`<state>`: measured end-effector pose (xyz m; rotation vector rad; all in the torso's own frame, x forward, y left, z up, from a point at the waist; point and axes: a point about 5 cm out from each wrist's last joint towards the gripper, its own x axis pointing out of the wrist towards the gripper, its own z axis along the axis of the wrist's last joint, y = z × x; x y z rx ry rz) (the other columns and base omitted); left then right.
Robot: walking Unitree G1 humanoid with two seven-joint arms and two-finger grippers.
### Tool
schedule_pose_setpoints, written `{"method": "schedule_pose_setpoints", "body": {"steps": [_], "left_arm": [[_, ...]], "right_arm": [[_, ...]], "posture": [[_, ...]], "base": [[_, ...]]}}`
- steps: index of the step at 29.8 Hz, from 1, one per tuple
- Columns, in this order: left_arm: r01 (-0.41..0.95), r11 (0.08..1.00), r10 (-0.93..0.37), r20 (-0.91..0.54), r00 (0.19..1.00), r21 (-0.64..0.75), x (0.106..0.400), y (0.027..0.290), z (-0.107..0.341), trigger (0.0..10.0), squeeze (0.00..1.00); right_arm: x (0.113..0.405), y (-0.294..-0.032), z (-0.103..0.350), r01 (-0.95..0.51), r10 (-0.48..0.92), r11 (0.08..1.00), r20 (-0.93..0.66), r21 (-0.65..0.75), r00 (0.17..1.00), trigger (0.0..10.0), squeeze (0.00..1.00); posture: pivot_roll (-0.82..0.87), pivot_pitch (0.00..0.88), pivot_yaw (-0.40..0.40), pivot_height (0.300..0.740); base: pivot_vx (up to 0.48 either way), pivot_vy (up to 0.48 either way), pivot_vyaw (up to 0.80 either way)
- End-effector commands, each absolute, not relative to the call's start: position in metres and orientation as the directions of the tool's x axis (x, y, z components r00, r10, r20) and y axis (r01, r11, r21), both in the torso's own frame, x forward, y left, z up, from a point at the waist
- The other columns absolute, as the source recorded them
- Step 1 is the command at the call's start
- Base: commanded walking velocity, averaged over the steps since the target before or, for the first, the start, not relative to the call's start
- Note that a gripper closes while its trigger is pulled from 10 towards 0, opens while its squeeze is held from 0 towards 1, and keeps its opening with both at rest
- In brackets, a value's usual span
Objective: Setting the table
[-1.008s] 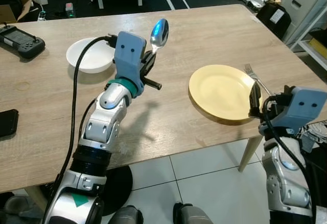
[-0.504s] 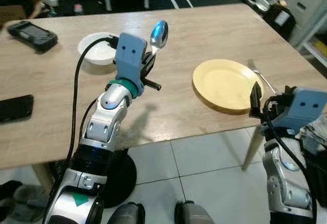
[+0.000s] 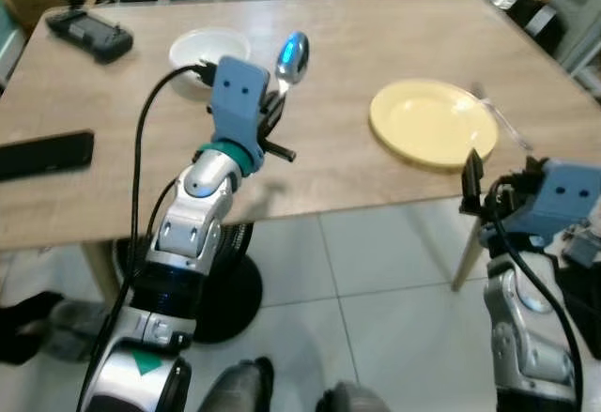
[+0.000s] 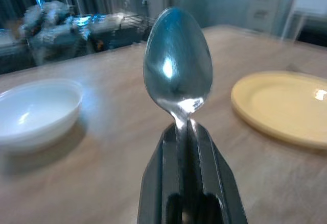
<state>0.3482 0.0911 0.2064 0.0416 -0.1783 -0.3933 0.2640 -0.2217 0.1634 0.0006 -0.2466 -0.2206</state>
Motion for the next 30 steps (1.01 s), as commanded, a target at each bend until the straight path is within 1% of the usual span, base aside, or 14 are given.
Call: {"method": "schedule_pose_setpoints", "body": {"steps": [1, 16, 22, 25, 30], "left_arm": [[0.392, 0.917, -0.4, 0.178, 0.899, 0.08, 0.3479, 0.0868, 0.2096, 10.0, 0.0], [0.39, 0.917, -0.398, 0.181, 0.899, 0.079, 0.3489, 0.0864, 0.2099, 10.0, 0.0], [0.392, 0.917, -0.399, 0.179, 0.899, 0.075, 0.3495, 0.0856, 0.2102, 10.0, 0.0], [0.393, 0.917, -0.4, 0.179, 0.899, 0.074, 0.3495, 0.0851, 0.2104, 10.0, 0.0], [0.397, 0.915, -0.403, 0.18, 0.897, 0.071, 0.3495, 0.0843, 0.2106, 10.0, 0.0]], "right_arm": [[0.2618, -0.2246, 0.1615, 0.229, -0.229, 0.973, 0.232, 0.027, 0.945, 10.0, 0.0], [0.2616, -0.2225, 0.1618, 0.217, -0.219, 0.976, 0.231, 0.033, 0.948, 10.0, 0.0], [0.262, -0.2216, 0.1628, 0.212, -0.211, 0.977, 0.233, 0.021, 0.949, 10.0, 0.0], [0.2616, -0.2204, 0.1634, 0.187, -0.188, 0.982, 0.237, 0.026, 0.953, 10.0, 0.0], [0.2612, -0.2171, 0.1642, 0.158, -0.157, 0.987, 0.237, 0.014, 0.959, 10.0, 0.0]], "posture": [[-0.01, 0.0, 0.04, 0.74], [-0.01, 0.0, 0.042, 0.74], [-0.01, 0.0, 0.043, 0.74], [-0.01, 0.0, 0.043, 0.74], [-0.01, 0.0, 0.043, 0.74]], "base": [[-0.281, 0.0, 0.0], [-0.271, 0.0, 0.0], [0.0, 0.0, 0.0], [0.0, 0.0, 0.47], [0.0, 0.0, 0.77]]}}
